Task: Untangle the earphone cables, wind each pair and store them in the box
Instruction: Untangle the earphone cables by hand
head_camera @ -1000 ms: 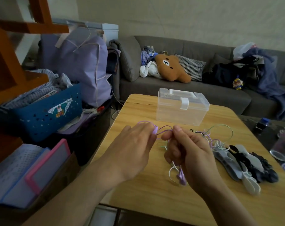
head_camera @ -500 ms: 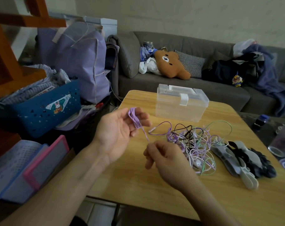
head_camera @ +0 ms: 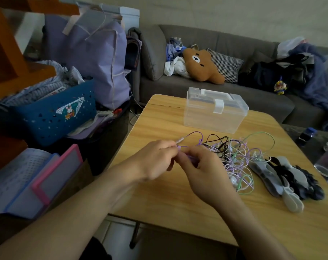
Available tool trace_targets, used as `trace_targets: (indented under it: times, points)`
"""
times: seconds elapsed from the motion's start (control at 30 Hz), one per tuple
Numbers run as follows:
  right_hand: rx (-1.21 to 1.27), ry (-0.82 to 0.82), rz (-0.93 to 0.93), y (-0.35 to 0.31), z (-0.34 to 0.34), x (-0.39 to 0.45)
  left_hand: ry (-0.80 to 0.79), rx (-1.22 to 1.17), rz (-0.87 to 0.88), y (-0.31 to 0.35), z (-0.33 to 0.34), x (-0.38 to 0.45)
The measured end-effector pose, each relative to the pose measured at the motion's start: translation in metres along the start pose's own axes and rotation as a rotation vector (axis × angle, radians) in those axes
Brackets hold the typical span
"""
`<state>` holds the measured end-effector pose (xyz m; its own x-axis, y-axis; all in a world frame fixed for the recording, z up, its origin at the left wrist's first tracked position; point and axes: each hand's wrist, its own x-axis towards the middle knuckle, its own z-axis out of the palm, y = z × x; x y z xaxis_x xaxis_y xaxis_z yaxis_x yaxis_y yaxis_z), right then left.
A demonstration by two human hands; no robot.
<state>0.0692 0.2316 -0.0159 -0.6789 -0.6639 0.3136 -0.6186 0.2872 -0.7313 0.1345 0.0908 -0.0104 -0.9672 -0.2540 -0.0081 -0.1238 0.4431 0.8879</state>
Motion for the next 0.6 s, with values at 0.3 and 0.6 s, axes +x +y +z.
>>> trace_targets:
  times: [0.3,0.6]
  points:
    - [0.186,-0.093,0.121,-0.002,0.008,-0.004,-0.05,0.16,-0.129,0.0,-0.005,0.001]
    - [0.479,-0.193,0.179,0.006,0.0,0.0,0.019,-0.071,-0.082,0.009,-0.01,-0.005]
